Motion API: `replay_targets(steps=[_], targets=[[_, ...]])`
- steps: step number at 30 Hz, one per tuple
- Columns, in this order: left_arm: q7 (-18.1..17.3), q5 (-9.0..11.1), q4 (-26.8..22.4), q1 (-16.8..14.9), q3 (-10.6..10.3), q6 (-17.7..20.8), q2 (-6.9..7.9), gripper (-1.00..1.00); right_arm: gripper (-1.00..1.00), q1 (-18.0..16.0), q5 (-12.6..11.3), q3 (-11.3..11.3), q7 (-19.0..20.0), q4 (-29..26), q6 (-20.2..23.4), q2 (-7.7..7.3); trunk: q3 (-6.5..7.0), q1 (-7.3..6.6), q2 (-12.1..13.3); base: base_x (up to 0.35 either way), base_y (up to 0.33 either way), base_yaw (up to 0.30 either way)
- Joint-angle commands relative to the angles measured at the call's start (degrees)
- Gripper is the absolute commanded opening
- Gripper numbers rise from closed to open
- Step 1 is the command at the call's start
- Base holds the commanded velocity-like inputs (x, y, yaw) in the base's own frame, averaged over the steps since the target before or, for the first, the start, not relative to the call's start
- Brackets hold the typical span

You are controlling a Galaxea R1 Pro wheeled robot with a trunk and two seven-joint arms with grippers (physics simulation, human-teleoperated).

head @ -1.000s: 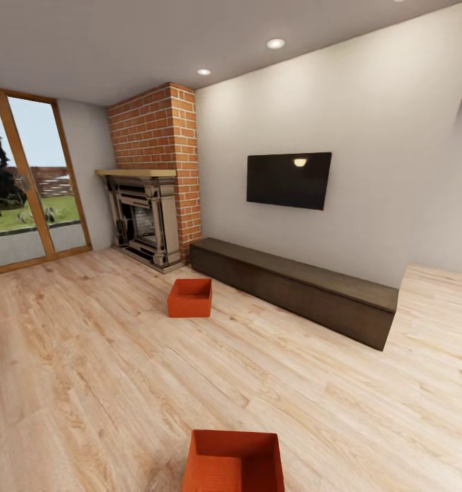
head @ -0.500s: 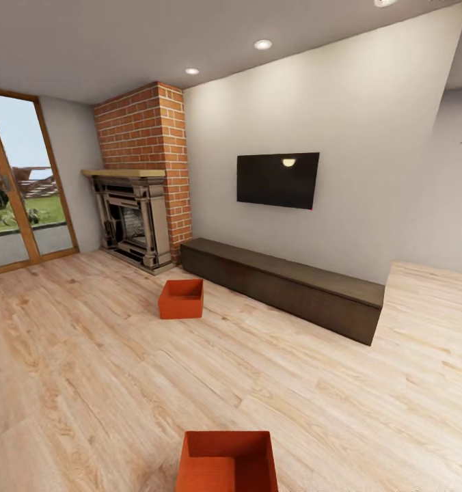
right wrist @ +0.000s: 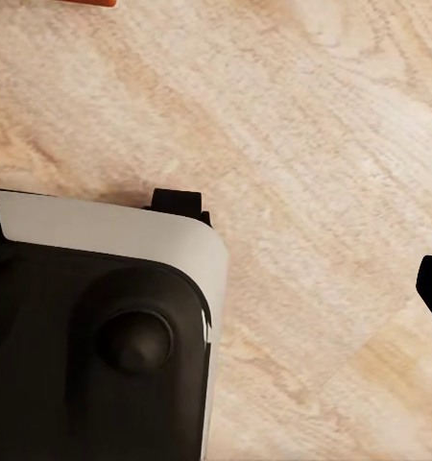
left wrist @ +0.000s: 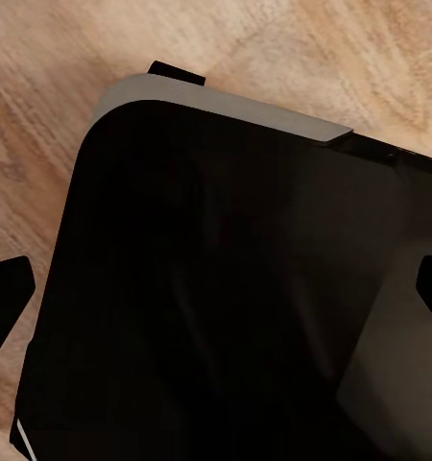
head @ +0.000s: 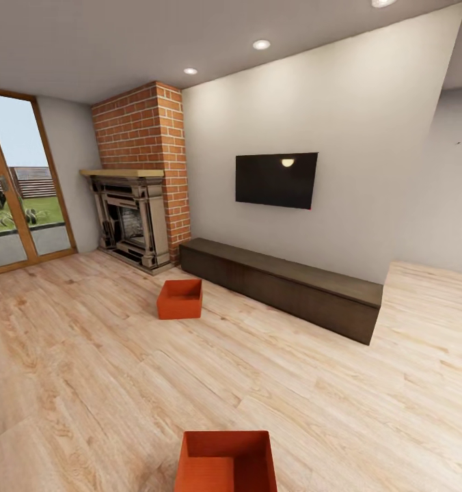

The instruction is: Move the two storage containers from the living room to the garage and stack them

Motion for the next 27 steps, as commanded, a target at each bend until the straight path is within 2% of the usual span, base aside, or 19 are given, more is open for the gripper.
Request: replay_targets(steps=[1, 20, 27], targets=[[0.0, 0.1, 0.0, 0.0, 0.3, -0.2, -0.02, 1.0, 1.0, -0.1, -0.5, 0.5, 0.0, 0.2, -0.3, 0.01, -0.06, 0.0, 0.0, 0.0, 0.0, 0.0], [0.0, 0.0, 0.0, 0.0, 0.3, -0.2, 0.23, 1.0, 1.0, -0.1, -0.1, 0.7, 0.0, 0.2, -0.3, 0.61, -0.07, 0.0, 0.0, 0.0, 0.0, 0.0], [-0.1, -0.1, 0.0, 0.0, 0.2, -0.2, 0.14, 1.0, 1.0, -0.1, -0.4, 0.4, 0.0, 0.2, -0.3, 0.56, -0.48, 0.0, 0.0, 0.0, 0.0, 0.0]])
